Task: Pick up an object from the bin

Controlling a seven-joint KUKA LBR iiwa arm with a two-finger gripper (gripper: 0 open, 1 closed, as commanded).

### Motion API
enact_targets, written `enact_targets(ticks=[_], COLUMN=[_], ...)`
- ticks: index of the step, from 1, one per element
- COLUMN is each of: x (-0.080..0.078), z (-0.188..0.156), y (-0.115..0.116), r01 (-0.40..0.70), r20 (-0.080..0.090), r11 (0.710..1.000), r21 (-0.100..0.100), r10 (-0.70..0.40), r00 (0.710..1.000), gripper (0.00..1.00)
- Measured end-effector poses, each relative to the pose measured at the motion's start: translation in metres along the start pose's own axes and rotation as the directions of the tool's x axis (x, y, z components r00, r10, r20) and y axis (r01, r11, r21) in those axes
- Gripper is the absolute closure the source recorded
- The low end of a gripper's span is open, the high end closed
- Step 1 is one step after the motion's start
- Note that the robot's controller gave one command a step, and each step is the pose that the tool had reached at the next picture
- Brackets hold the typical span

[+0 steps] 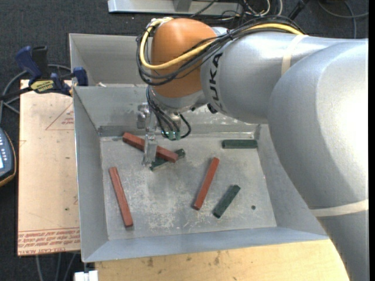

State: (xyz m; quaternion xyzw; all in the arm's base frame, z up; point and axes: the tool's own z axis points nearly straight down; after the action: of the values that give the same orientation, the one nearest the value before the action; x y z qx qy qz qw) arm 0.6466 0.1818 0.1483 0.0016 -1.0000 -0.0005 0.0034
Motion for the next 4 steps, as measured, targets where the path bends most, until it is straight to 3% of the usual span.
enact_targets(ticks=[1, 4], x=[0.0149, 0.0129], z=[0.0809, 0.0793], y=[-0.0322, -0.0305], r01=[-0.183, -0.184], r20=[0.005, 0.009], r11=[0.983, 0.983], r21=[-0.001, -0.003], r10=[0.183, 0.184], r00=[0.983, 0.983], gripper=[0.00, 0.00])
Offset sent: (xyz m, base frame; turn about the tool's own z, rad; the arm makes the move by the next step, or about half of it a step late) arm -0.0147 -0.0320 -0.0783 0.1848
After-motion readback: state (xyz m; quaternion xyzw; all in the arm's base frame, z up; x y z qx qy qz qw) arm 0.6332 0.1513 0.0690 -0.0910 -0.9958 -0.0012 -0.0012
